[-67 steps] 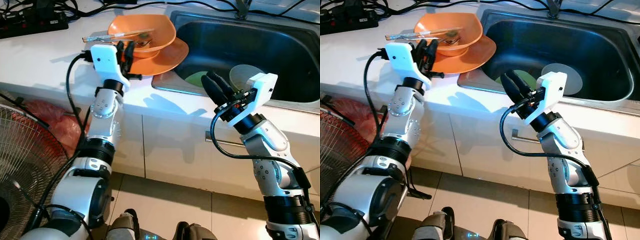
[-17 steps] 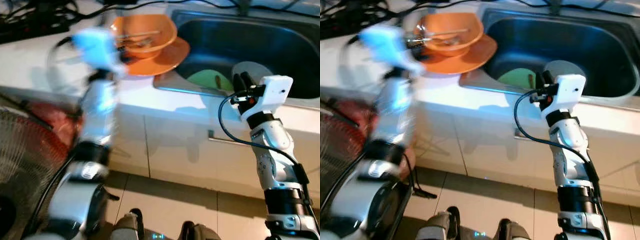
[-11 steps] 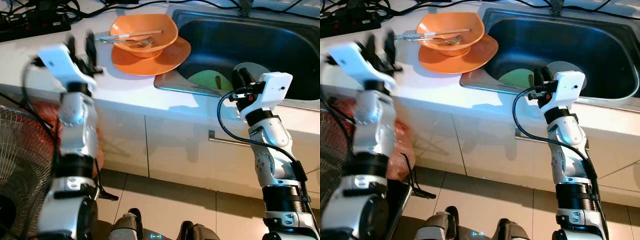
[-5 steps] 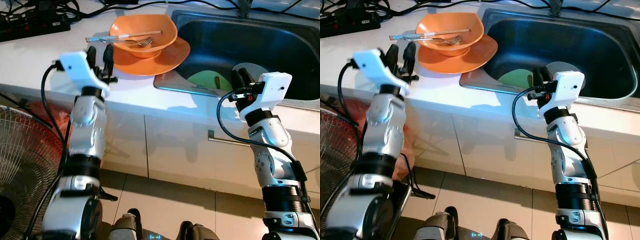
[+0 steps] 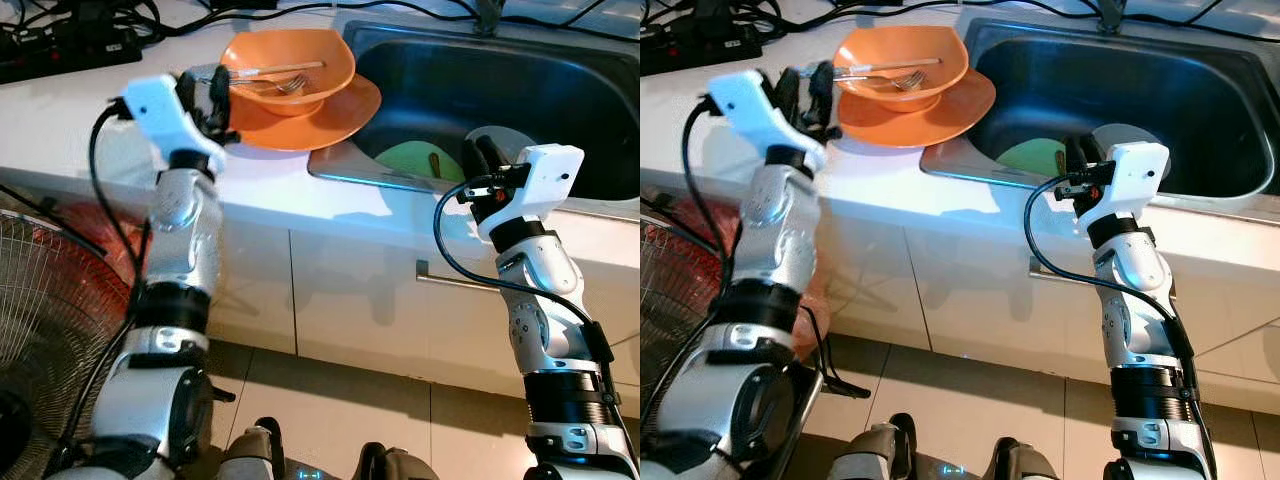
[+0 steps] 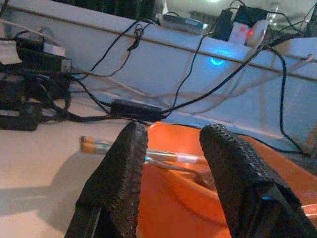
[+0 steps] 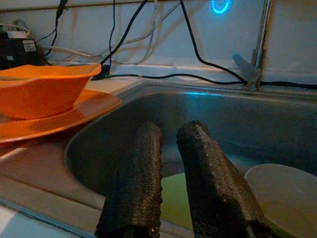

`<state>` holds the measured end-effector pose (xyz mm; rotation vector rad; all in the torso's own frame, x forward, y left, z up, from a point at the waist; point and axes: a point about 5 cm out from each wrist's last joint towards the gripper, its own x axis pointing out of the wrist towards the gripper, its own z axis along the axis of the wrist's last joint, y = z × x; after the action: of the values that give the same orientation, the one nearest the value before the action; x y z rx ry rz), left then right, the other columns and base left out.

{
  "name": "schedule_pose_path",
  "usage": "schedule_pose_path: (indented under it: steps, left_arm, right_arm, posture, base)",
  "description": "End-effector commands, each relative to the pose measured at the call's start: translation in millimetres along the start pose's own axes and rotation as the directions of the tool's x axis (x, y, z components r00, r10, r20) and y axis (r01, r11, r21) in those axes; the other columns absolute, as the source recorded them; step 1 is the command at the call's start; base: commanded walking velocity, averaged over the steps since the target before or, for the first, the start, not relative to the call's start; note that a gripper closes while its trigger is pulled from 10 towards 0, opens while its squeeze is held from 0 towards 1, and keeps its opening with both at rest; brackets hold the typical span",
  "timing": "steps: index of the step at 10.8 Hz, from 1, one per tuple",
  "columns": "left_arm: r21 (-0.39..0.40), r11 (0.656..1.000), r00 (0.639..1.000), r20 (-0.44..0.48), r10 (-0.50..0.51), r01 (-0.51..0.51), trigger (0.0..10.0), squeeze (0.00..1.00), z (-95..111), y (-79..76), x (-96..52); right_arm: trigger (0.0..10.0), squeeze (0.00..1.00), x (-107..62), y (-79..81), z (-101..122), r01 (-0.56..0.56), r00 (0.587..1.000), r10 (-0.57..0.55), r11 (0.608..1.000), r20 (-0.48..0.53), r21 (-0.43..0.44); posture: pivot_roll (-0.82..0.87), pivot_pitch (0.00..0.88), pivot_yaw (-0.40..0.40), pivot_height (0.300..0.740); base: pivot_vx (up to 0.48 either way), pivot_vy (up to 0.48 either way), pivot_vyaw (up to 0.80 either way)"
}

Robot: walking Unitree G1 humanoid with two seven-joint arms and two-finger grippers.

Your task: Kitchen organization

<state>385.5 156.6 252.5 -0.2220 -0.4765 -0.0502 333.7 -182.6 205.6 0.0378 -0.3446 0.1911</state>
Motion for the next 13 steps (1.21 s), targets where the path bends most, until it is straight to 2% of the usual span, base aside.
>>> schedule_pose_path:
  steps: [1, 4, 8, 13]
  left_arm:
    - [-0.004, 1.0, 1.0, -0.028, 0.008, -0.008, 10.0, 0.0, -4, 0.0, 0.2]
    - [-0.058, 0.998, 0.996, -0.082, 0.018, -0.023, 10.0, 0.0, -13, -2.2, 1.0]
    - [-0.1, 0.992, 0.993, -0.099, 0.07, -0.08, 10.0, 0.0, -17, 11.3, -0.6]
    - [-0.111, 0.99, 0.992, -0.105, 0.073, -0.084, 10.0, 0.0, -13, 8.7, 11.4]
  right_arm:
    - [10.0, 0.0, 0.1, -0.3, 2, -0.003, 1.0, 0.003, 1.0, 0.011, -0.001]
    - [10.0, 0.0, 0.5, 0.1, 2, -0.01, 1.0, 0.01, 1.0, 0.011, -0.001]
    - [10.0, 0.0, -0.3, 0.7, 1, -0.013, 1.0, 0.013, 1.0, 0.007, 0.002]
    - [10.0, 0.0, -1.8, -0.2, 1, -0.013, 1.0, 0.013, 1.0, 0.003, 0.0]
  posture:
    - [-0.01, 0.172, -0.016, 0.74]
    - [-0.01, 0.164, -0.016, 0.74]
    - [-0.01, 0.165, -0.022, 0.74]
    - [-0.02, 0.176, -0.027, 0.74]
  base:
    - [0.0, 0.0, 0.0]
    - [0.0, 0.0, 0.0]
    - [0.0, 0.0, 0.0]
    - [0.0, 0.0, 0.0]
